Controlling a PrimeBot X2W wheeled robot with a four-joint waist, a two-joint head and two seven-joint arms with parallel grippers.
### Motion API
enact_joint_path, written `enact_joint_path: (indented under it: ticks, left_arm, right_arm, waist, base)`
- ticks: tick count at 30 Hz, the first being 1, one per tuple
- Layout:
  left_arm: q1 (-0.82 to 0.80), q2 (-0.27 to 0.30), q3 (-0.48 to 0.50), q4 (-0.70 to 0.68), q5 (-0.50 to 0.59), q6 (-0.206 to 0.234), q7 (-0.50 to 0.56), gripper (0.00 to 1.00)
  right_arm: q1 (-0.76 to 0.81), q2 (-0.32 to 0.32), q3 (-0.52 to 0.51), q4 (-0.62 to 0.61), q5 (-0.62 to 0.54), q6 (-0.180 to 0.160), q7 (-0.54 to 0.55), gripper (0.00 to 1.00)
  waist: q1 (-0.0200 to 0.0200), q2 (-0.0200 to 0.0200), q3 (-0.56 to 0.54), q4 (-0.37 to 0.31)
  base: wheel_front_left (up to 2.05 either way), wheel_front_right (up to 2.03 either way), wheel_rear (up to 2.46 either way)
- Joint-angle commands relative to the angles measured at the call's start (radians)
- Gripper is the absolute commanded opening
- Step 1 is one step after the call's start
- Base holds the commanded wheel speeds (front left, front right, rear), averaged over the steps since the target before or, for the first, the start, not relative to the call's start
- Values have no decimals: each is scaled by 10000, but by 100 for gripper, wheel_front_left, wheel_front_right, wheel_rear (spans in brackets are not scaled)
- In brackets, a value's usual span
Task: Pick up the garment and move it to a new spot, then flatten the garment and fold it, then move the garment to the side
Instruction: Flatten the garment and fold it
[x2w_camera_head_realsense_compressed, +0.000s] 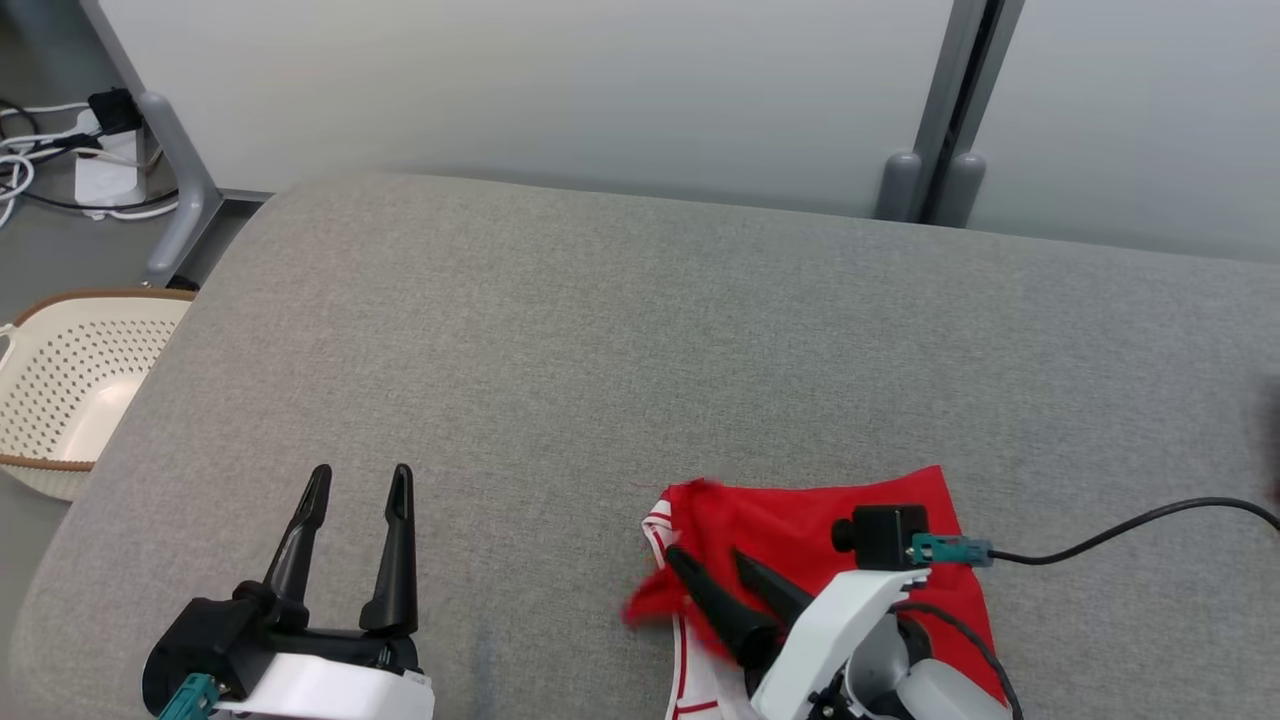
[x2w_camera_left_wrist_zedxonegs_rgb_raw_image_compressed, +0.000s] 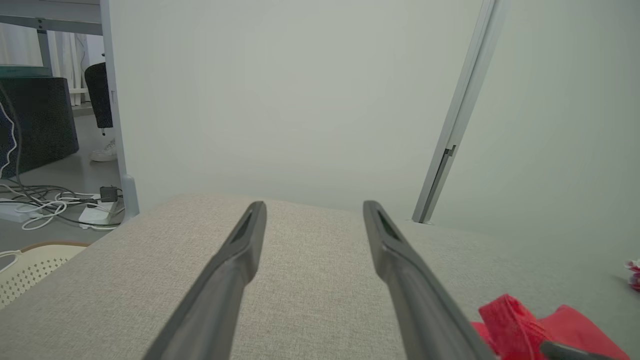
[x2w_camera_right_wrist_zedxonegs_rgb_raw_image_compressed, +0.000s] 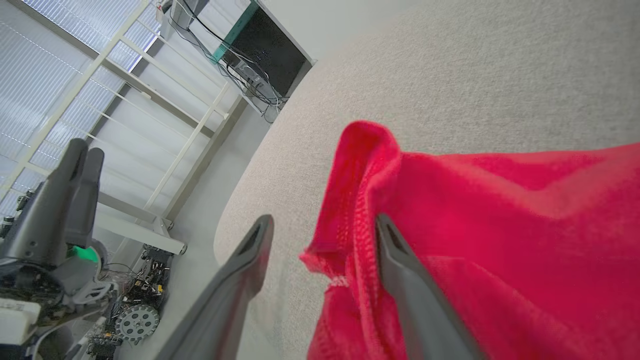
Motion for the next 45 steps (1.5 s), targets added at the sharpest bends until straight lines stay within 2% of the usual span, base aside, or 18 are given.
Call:
enact_joint_path:
  ticks: [1,5,9,15,20,22,27,32,39,45]
  left_arm:
    - [-76,27,57,6,43,9,-46,100]
    - [7,27,114,-10,31,17,-46,100]
    - [62,29,196,-68,36,50,-46,100]
    - [160,29,388,-279,51,87,-46,100]
    - [260,26,513,-438,-7,159,-46,100]
    - [264,27,538,-462,-18,175,-46,100]
    - [294,25,751,-575,12,255,-46,100]
    - [292,28,913,-563,146,323,-46,100]
    - [515,27,957,-324,211,348,-46,100]
    - [599,26,945,-341,313,340,-46,100]
  right_arm:
    - [-116,-11,134,-180,251,2,-83,100]
    - [-214,-384,462,-869,652,2,-104,100]
    - [-197,-981,69,-1864,1038,2,-522,100]
    - [-1,-2212,-1488,-2698,665,2,-1625,100]
    - [294,-2942,-2831,-2694,-427,2,-2452,100]
    - [373,-2969,-3054,-2696,-675,2,-2563,100]
    - [881,-2861,-4219,-2704,-2161,2,-2903,100]
    - [1506,-2287,-5041,-2490,-3956,2,-3022,100]
    - [2123,-1440,-5471,-2241,-5330,2,-3056,100]
    - [2269,-1300,-5522,-2313,-5898,2,-3059,100]
  waist:
    - [0,0,-68,-98]
    - [0,0,-134,-315]
    - [0,0,-168,-543]
    - [0,0,-226,-880]
    - [0,0,-307,-1078]
    - [0,0,-321,-1112]
    - [0,0,-318,-1265]
    - [0,0,-311,-1368]
    - [0,0,-467,-1560]
    - [0,0,-580,-1678]
  base:
    - [0,0,0]
    - [0,0,0]
    - [0,0,0]
    - [0,0,0]
    - [0,0,0]
    - [0,0,0]
    - [0,0,0]
    - [0,0,0]
    - [0,0,0]
    - [0,0,0]
